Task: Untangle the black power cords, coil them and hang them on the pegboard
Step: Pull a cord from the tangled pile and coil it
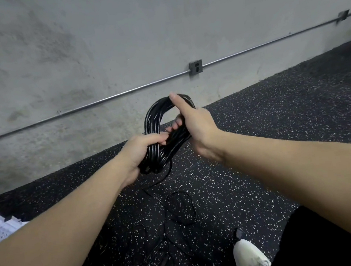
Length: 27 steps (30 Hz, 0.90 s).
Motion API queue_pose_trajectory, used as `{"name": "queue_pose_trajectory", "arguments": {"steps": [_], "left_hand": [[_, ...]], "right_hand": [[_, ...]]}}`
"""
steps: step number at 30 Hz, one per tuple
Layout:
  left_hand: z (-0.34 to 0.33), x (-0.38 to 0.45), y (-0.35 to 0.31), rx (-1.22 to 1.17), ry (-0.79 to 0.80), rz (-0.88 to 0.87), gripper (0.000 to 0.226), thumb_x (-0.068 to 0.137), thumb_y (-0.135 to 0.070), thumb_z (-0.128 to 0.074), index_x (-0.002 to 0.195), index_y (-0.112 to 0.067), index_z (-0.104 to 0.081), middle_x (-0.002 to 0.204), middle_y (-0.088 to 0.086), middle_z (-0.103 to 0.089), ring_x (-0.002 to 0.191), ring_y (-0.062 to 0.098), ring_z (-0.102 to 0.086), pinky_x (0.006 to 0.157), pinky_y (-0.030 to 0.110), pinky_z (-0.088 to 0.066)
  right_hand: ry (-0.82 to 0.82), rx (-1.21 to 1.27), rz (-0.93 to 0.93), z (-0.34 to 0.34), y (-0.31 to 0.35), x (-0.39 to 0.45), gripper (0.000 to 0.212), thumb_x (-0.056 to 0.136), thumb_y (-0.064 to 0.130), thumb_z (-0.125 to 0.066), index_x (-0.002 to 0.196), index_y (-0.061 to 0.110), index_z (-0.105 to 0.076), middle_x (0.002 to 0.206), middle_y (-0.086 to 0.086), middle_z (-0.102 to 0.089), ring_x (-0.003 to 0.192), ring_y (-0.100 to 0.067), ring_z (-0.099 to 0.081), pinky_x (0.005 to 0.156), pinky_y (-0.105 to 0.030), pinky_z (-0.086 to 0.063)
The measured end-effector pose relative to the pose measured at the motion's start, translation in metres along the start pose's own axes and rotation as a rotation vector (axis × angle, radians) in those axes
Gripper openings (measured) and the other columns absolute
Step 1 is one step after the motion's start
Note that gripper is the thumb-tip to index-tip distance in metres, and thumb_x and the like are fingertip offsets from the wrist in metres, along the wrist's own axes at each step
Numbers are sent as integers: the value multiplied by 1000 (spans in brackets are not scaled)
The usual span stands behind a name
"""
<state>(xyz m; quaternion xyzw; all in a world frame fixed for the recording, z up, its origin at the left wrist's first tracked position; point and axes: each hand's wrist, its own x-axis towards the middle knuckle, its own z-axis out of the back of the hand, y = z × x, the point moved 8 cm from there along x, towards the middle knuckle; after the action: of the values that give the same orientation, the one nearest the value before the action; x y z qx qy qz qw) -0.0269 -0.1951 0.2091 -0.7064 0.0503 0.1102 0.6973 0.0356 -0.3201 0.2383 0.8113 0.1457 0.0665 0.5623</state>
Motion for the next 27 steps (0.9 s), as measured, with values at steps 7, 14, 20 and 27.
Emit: {"name": "queue_pose_trajectory", "arguments": {"steps": [7,14,20,27], "left_hand": [[-4,-5,-6,-83,-127,52,32,99,-33,-60,87,-7,-75,95,9,-79,91,26,-76,89,38,-55],[-20,-19,-31,-282,-104,-38,35,80,-36,-76,62,-18,-51,60,-4,-64,90,20,-76,77,40,-64],[-43,-35,-26,-214,251,-57,15,78,-6,-74,67,-16,-75,93,12,-74,88,24,-73,86,41,-61],[-42,-29,1,-151,189,-75,18,66,-8,-59,84,-7,-60,104,17,-63,102,33,-57,90,39,-49]], "right_hand": [[62,-343,136,5,32,-1,55,89,55,-69,55,17,-48,43,-3,-40,41,-20,-46,62,-34,-43],[133,-293,-6,8,31,5,42,88,52,-71,88,14,-53,65,2,-34,42,-11,-33,48,-29,-44],[146,-102,-185,18,20,4,43,90,44,-73,74,20,-41,54,7,-28,37,-6,-26,37,-21,-33],[124,307,-230,-1,18,-3,39,95,32,-69,69,17,-44,43,8,-27,32,-5,-24,32,-17,-27]]}}
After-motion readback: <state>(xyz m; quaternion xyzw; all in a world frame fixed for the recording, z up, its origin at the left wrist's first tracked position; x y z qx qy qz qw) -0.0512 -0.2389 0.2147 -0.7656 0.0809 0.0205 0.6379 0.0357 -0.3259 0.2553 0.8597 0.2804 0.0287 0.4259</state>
